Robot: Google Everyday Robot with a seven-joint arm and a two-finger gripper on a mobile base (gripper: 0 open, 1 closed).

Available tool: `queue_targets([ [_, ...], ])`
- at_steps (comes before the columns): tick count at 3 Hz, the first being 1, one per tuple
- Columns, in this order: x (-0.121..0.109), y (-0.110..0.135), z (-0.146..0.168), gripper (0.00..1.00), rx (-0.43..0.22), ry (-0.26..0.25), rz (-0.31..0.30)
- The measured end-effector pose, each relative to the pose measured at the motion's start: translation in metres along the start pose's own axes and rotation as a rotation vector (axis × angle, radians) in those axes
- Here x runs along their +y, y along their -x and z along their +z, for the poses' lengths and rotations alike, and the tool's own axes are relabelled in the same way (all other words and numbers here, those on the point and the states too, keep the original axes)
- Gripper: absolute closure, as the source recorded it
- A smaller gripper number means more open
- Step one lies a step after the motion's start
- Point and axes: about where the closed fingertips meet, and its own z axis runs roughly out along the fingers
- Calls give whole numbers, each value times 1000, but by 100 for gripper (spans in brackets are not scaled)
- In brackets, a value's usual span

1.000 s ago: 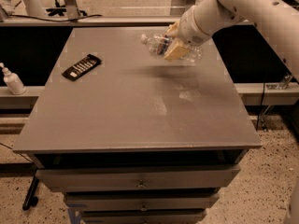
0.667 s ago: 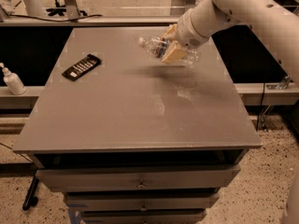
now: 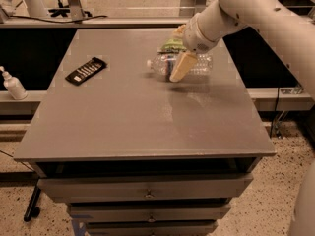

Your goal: Move water bottle near green jalapeno chip bag

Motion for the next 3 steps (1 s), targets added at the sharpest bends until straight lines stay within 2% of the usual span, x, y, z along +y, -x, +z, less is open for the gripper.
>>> queue_targets([
  [3, -10, -10, -2, 0, 12, -27, 30],
])
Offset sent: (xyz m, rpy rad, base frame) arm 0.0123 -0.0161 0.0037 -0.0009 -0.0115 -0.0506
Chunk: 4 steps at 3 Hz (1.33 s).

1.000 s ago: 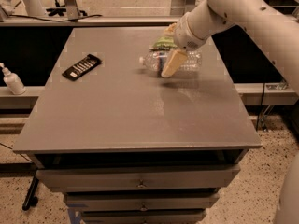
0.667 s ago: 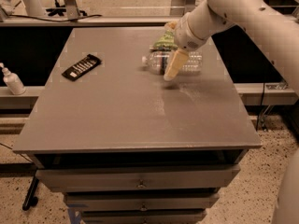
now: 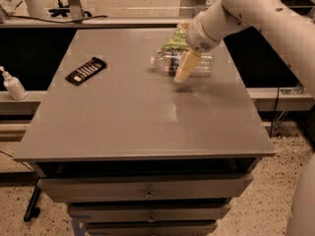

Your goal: Move water bottle near green jalapeno chip bag

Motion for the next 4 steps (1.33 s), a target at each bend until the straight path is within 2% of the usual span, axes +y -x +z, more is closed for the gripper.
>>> queue_targets([
  [4, -8, -56, -47, 0, -25, -117, 191],
])
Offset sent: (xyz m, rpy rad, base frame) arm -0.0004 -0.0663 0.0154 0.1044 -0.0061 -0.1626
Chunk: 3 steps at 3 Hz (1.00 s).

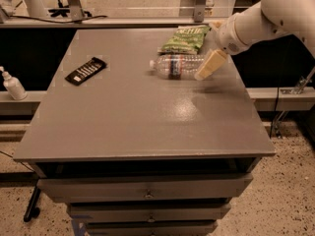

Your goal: Move water bottle near green jalapeno chip bag

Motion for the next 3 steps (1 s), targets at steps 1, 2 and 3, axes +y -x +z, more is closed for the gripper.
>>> queue_targets([
  [1, -6, -24, -25, 0, -45, -42, 91],
  [2, 5, -54, -98, 0, -80, -74, 125],
  [3, 5, -54, -98, 0, -80, -74, 125],
])
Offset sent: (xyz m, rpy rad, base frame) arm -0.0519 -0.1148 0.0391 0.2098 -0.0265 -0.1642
